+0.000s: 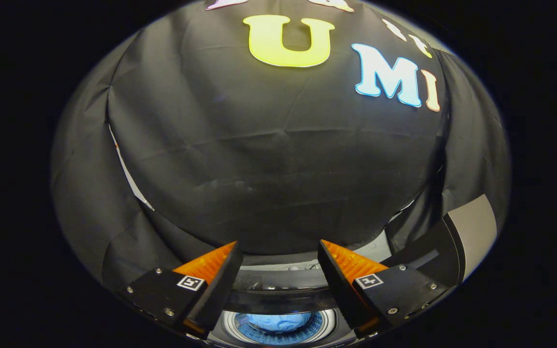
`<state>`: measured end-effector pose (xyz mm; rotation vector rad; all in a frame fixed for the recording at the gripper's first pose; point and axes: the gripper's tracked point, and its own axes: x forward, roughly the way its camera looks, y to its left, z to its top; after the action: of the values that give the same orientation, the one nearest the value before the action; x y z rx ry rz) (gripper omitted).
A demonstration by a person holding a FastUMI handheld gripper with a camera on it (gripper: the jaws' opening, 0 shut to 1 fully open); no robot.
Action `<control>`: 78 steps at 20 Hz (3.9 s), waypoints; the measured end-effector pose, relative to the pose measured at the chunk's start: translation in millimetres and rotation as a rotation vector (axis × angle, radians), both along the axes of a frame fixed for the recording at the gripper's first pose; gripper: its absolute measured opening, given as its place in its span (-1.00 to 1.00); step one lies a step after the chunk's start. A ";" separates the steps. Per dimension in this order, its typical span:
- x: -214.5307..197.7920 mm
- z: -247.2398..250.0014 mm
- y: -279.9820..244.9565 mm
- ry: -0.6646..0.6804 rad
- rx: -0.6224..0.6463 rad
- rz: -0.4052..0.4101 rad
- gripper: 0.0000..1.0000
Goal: Put the clothes into the washing machine and then close the washing machine lid.
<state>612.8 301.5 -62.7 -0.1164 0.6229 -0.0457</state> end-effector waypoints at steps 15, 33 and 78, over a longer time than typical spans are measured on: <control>-24.7 4.2 0.6 -0.058 0.001 0.014 0.95; -25.5 10.6 6.0 -0.139 0.018 0.036 0.95; -200.0 51.5 -104.8 -0.298 -0.086 0.131 0.93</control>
<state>412.8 196.6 -11.2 -0.2292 0.3151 0.0366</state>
